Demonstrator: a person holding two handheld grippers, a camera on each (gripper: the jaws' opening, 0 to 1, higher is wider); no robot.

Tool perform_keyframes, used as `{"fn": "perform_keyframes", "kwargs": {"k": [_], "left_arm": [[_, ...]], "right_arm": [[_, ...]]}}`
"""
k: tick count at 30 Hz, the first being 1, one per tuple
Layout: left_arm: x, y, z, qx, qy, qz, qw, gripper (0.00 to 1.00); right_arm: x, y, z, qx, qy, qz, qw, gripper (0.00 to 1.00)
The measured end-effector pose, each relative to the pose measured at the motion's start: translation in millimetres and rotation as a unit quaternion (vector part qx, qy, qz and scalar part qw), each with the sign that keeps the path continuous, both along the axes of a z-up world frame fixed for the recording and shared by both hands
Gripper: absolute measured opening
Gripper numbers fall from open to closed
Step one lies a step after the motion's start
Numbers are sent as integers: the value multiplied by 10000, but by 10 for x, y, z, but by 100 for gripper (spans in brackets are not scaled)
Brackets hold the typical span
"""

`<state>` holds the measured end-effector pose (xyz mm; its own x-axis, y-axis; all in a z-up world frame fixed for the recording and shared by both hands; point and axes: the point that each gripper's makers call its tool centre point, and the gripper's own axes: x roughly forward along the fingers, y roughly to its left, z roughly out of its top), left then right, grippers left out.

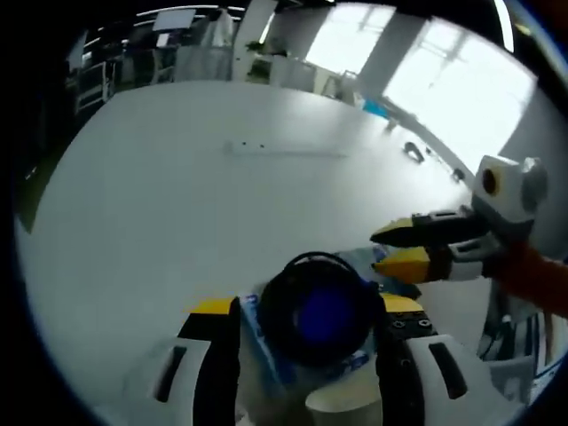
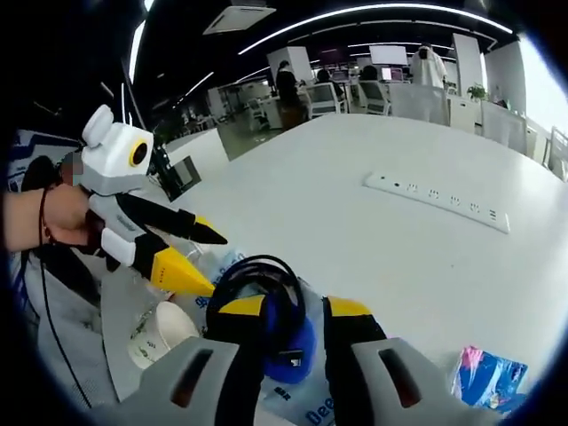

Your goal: Arrange the tabletop items into an orderly group along one side of the table until the central work area is clear of visible clutter.

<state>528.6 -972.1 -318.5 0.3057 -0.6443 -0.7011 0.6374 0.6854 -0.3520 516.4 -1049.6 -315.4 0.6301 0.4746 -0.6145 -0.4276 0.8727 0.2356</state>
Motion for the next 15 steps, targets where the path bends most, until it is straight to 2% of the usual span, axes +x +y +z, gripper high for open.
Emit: {"fn": "perform_keyframes", "kwargs": {"k": [5,8,15], "left_arm": [[34,-30,-77,244,-138,-269,9992,50],[33,-24,-146,545,-243,-536,9968,43],[53,-70,-241,857,-485,-875,9913,28]], "right_arm": [[30,40,-120,7,132,10,9999,21],[43,62,-188,6,204,23,9998,19],[29,52,-302,-11,362,-30,9993,14]]}}
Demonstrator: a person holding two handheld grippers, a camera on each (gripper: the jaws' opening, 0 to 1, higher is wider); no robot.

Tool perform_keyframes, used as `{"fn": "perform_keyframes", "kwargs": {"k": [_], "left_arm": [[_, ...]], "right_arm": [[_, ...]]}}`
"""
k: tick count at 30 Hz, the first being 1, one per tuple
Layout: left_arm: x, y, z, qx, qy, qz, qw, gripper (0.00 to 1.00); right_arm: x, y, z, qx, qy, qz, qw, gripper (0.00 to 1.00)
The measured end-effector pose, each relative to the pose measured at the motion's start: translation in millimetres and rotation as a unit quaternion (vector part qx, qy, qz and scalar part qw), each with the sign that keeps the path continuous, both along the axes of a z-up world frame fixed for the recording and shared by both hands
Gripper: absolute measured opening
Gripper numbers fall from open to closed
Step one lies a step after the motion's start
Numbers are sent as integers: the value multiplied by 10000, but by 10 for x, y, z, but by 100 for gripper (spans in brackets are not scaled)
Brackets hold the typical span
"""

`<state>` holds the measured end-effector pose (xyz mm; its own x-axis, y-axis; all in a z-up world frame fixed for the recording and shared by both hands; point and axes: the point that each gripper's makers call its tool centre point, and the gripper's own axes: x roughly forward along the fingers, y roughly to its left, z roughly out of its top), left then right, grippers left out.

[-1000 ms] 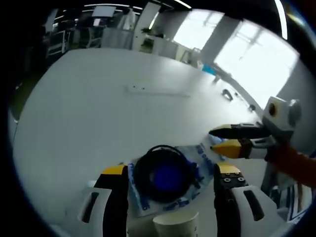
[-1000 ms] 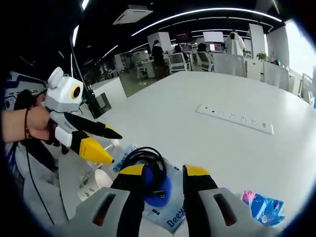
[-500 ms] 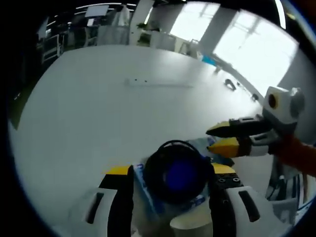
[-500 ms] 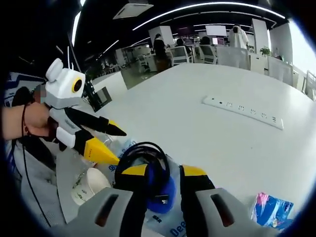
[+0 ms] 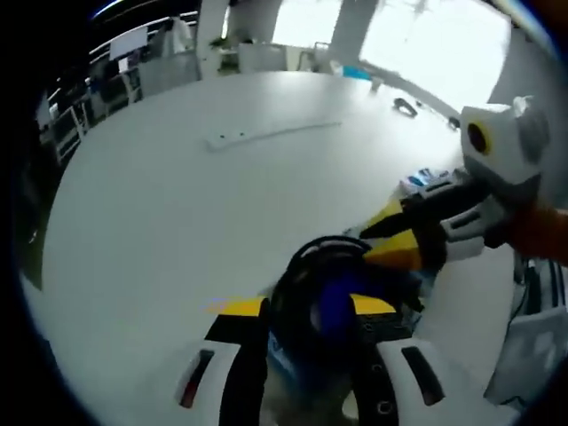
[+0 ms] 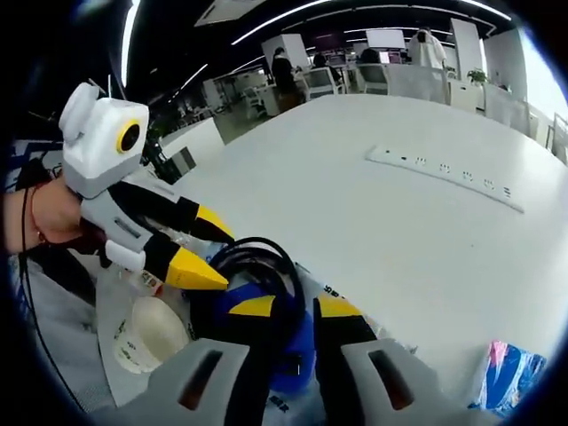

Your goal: Arrange the tabletop items into an orderly group along one side of the table until the central work area is clear of visible clutter.

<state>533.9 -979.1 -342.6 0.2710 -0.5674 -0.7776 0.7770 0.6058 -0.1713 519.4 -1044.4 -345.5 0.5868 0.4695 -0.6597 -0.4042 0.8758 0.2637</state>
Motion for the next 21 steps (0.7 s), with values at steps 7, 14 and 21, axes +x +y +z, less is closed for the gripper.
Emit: {"fn": "perform_keyframes", "kwargs": {"k": [7,14,21], "left_arm": [[32,54,-89,321,-88,-17,9994,9],[28,82,-83,305,-52,63,9995,6],[26,68,-54,179,51,197,9996,1]], "right_arm": [[28,48,-11,176,22,-61,9998,9],[35,-29,-34,-103,-6,-160,9998,1],[30,-16,-11,37,-30,-248,9997,0]]}}
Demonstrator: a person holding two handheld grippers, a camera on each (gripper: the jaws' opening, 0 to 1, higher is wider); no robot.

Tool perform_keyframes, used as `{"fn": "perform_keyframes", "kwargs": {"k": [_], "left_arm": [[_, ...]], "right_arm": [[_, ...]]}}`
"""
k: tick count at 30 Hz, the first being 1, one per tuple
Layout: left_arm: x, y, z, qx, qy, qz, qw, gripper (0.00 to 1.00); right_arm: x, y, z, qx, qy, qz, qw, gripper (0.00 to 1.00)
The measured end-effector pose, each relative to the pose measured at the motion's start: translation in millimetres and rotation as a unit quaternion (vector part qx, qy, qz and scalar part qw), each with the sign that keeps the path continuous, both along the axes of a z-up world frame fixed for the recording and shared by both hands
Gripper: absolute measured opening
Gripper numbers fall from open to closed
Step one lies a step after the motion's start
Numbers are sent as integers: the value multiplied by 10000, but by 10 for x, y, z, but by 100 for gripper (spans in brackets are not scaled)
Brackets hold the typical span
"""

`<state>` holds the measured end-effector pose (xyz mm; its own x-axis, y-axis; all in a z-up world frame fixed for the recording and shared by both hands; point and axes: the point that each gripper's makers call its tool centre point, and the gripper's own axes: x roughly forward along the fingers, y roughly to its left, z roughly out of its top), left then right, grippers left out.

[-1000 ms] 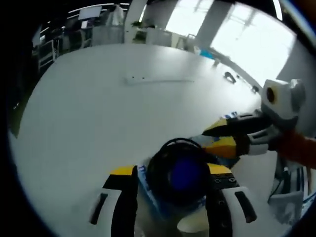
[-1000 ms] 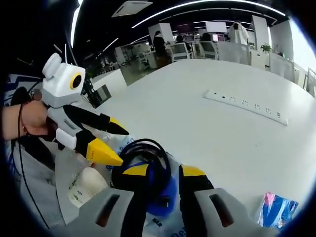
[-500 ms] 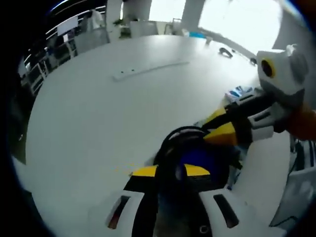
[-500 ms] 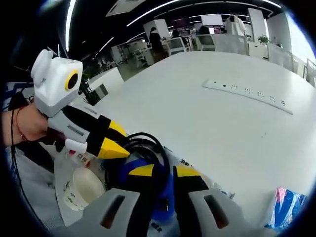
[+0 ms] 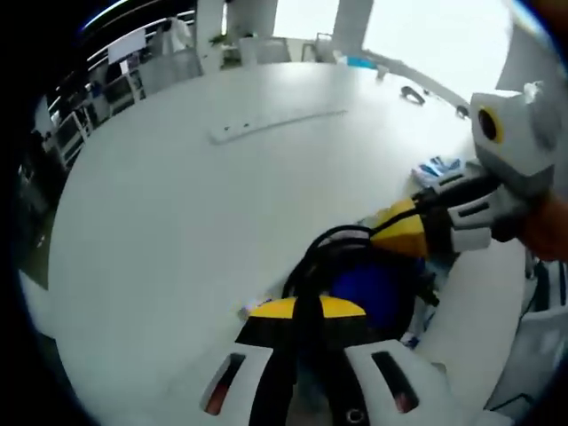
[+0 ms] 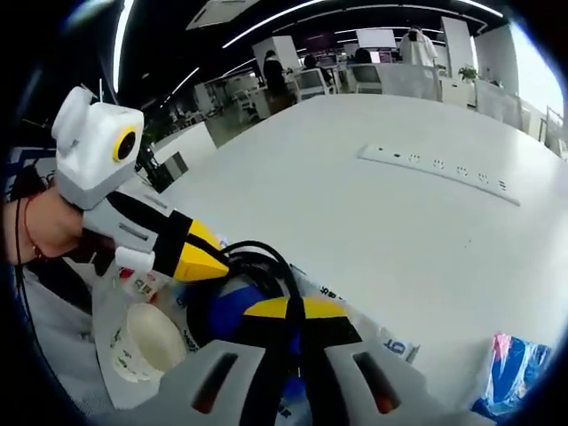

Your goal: Arrange the tabletop items into an orderly group along one side of the table until the central work area is clear of visible clutter.

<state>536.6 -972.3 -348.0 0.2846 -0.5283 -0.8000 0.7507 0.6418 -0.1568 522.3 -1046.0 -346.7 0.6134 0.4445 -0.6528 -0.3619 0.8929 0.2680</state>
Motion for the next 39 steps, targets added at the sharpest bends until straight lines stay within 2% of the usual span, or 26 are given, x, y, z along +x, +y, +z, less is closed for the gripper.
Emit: {"fn": "perform_keyframes", "kwargs": {"k": [12,20,29,39], "left_arm": [[-10,-9,106,-240,194,216,9993,0],[-29,-19,245,-331,153,221,9991,0],[-62,-90,537,-462,22,161,9988,0],[-169,-301,774,-596,-64,22,9982,0]], "right_arm": [[-16,-15,160,208,-45,-69,9997,0],[-34,-14,316,297,-154,-90,9994,0],[-70,-83,611,411,-378,-146,9983,0],[-194,-270,838,407,-537,-260,9974,0]]}}
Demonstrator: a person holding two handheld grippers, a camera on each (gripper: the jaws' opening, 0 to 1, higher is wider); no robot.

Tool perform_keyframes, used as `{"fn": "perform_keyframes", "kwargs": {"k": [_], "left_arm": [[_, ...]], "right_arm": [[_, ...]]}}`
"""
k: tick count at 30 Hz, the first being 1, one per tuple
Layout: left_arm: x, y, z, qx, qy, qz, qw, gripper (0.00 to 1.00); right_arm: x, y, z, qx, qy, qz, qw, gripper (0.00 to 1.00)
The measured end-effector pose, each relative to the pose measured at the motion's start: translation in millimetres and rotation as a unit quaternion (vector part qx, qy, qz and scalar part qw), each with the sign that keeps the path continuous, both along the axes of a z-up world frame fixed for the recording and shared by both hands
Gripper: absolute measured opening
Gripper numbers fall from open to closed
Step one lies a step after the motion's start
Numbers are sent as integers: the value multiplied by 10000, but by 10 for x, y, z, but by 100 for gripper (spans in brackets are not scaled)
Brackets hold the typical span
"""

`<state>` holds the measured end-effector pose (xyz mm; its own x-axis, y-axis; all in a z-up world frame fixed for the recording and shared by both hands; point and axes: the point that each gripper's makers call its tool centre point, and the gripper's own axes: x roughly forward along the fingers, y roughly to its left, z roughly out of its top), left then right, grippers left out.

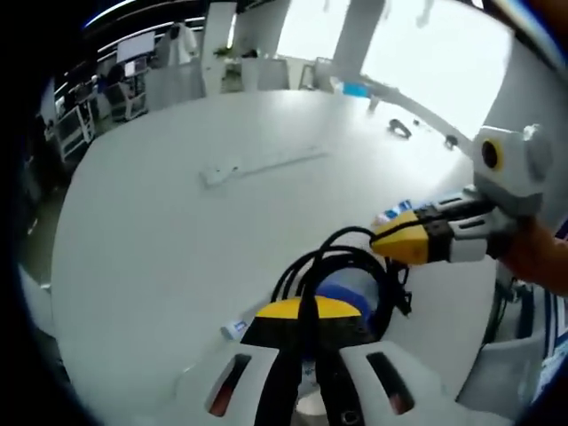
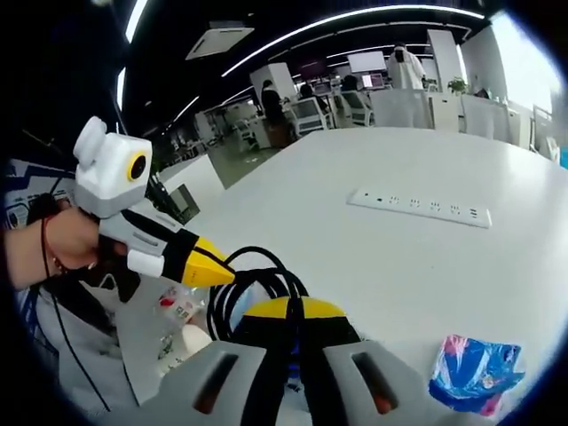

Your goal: Arrange the tabletop items into an orderly group along one side of the table until the central work area is clear of visible clutter.

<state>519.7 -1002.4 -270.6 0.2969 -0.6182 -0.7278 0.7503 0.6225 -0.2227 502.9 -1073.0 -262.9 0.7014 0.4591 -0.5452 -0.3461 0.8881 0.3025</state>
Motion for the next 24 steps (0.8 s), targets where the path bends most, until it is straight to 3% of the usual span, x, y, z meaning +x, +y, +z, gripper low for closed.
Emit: {"fn": "perform_keyframes", "kwargs": {"k": [15,24], "left_arm": [[-248,-381,238,-165,-36,-237,9996,0],[-440,-682,296,-218,-18,-483,9986,0]], "right_arm": [[-272,-376,240,-35,-170,-288,9994,0],[-496,-662,307,-46,-212,-551,9982,0]]}}
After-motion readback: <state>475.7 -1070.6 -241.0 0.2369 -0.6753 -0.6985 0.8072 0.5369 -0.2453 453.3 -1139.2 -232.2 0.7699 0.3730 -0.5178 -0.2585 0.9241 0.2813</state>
